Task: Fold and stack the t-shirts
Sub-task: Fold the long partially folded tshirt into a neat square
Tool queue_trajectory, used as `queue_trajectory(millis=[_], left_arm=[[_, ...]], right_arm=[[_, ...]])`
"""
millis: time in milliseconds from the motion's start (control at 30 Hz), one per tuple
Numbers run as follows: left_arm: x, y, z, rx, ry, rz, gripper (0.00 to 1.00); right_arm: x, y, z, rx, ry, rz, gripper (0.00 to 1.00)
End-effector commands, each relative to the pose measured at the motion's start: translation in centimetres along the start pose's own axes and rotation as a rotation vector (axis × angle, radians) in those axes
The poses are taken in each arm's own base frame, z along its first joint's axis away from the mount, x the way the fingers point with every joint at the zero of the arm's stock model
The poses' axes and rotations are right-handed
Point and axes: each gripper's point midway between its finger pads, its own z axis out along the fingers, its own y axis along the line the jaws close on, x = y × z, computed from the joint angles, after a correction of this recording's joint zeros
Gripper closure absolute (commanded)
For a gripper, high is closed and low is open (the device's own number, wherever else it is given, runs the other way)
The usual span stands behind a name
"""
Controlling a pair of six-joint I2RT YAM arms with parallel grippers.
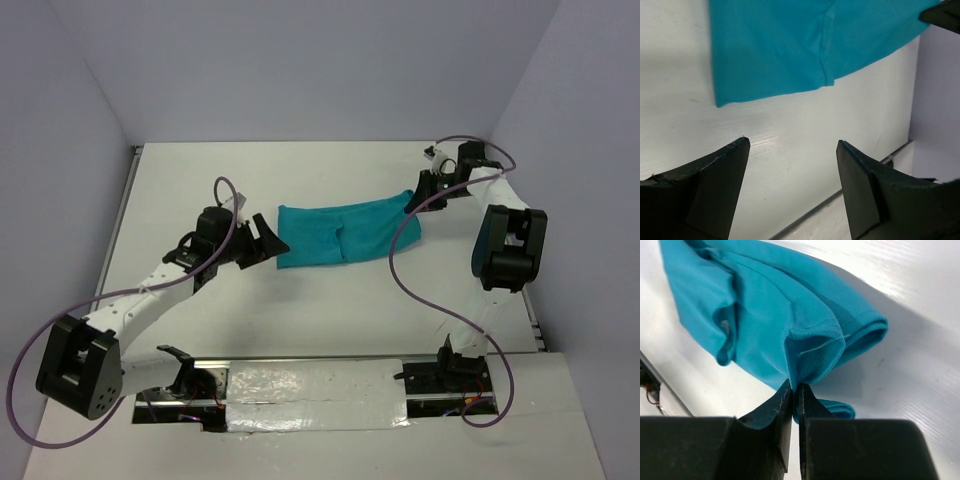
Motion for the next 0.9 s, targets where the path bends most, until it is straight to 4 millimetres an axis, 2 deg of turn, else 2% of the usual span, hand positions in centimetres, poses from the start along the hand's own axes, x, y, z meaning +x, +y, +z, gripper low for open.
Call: queue_trajectory(millis=[0, 167, 300, 433, 767, 867], left_arm=[[-2.2, 0.1, 0.4, -0.020, -0.039, 0.056, 0.17], [-3.7, 1.7, 1.6, -0.071, -0.040, 0.072, 0.18], [-3.5, 2.3, 3.6, -0.076, 0.008, 0.073, 0.18], [-3.9, 2.2, 4.7, -0.077, 0.021, 0.078, 0.18], [-4.1, 3.8, 7.3, -0.135, 0.063, 0.059, 0.19], [-4.0, 4.4, 7.8, -0.161, 0.066, 0.040, 0.20]], right_arm=[[-2.1, 4.5, -1.5, -0.078, -0.042, -0.056, 1.00], [-2.6, 8.6, -0.9, -0.148, -0.033, -0.095, 1.00], [-2.8, 12.3, -0.2, -0.200, -0.019, -0.147, 1.00], [-2.4, 15.7, 0.8, -0.250, 0.012, -0.187, 1.00], [-1.3, 22.2, 4.3, -0.343, 0.081, -0.258, 1.00], [-1.4, 23.5, 5.4, -0.358, 0.091, -0.266, 1.00]])
